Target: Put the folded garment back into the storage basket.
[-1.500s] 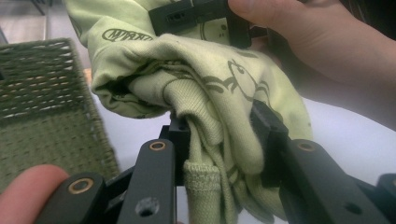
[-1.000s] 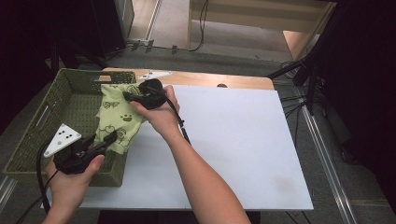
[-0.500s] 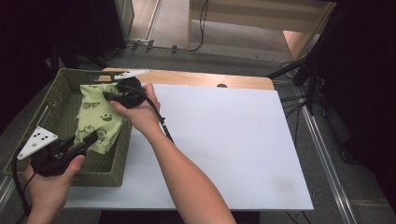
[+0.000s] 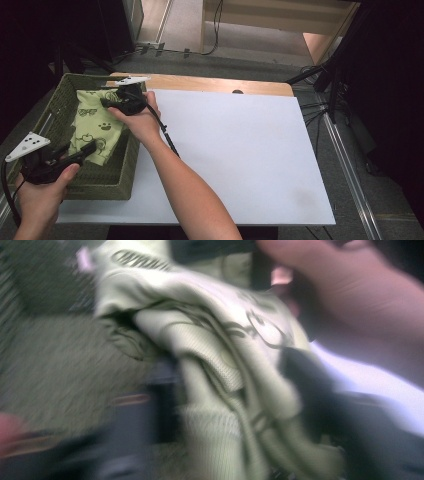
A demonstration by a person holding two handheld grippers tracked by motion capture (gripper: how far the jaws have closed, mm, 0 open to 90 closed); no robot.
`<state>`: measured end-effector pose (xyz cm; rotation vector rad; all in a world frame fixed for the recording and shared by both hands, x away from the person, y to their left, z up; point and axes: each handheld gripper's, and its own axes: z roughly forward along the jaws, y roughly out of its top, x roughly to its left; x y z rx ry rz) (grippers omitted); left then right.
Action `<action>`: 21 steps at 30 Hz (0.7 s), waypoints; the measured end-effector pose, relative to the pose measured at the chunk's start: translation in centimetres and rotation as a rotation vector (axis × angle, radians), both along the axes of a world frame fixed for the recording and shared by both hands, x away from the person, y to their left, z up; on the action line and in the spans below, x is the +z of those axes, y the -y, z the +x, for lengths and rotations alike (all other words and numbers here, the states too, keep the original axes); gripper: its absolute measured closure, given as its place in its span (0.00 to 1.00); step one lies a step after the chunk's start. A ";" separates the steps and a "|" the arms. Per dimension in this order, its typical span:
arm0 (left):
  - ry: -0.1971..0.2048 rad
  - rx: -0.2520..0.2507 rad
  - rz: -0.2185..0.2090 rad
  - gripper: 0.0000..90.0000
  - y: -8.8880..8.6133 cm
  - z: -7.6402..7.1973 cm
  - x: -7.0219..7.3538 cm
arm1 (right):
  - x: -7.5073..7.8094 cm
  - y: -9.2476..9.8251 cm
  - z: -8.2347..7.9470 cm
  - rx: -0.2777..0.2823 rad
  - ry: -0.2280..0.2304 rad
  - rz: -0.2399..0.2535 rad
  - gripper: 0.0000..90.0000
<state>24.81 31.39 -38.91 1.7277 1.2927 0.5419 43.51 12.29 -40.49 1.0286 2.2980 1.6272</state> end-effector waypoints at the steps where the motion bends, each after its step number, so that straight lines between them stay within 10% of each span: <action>1: -0.003 0.003 0.000 0.21 -0.2 -0.1 -0.2 | -0.5 -0.2 0.4 -0.013 0.005 -0.044 0.31; 8: 0.083 -0.042 -0.053 0.10 -0.5 -1.4 -0.2 | -1.5 0.1 1.1 0.005 0.015 -0.157 0.12; 21: 0.094 -0.177 -0.085 0.00 3.2 -1.3 -0.5 | -0.7 3.3 -0.7 0.066 0.005 -0.100 0.00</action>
